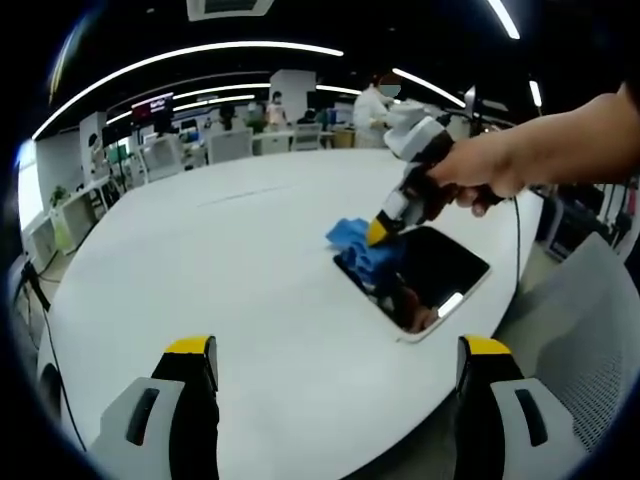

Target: Wipe the mirror surface with the cleaning cloth until all visible marks leave the cleaned area.

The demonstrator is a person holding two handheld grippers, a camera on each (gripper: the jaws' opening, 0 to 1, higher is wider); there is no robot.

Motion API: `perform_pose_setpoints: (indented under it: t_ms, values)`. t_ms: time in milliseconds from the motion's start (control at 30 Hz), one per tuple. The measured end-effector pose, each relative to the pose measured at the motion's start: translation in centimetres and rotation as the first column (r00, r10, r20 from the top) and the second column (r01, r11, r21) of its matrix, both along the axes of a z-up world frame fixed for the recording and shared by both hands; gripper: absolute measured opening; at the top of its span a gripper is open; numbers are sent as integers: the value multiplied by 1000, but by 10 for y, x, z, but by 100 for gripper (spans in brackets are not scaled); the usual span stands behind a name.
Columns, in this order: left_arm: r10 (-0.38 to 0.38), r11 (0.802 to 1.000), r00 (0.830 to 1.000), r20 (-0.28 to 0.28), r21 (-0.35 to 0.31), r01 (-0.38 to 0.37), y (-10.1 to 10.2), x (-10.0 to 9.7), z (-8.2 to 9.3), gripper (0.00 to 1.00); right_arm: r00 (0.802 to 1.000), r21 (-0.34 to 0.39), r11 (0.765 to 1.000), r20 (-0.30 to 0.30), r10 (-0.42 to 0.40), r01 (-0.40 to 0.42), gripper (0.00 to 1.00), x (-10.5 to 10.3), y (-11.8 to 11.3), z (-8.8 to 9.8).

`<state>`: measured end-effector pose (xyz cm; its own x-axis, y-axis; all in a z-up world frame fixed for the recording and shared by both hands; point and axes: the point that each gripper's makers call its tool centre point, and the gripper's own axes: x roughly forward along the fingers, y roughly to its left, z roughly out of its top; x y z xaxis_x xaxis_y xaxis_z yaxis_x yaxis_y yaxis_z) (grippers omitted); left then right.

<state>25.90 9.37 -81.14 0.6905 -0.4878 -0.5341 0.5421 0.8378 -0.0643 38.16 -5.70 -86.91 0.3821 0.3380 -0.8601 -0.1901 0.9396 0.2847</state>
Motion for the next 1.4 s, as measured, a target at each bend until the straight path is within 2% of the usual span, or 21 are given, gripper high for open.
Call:
perform_pose_setpoints:
  t_ms: [400,600,1400]
  values:
    - [-2,1000,1000,1,3,2,-1,0,0,100,1000,31,999,6,-16,16,0,-18,-1,-1]
    - [-2,1000,1000,4,1,2,-1,0,1,100,1000,28,1000,11,2,-3,0,-29,0,-2]
    - [-21,1000,1000,3,2,21,-3,-2,1,100,999,82,996,-29,-26,28,0,-73,2,0]
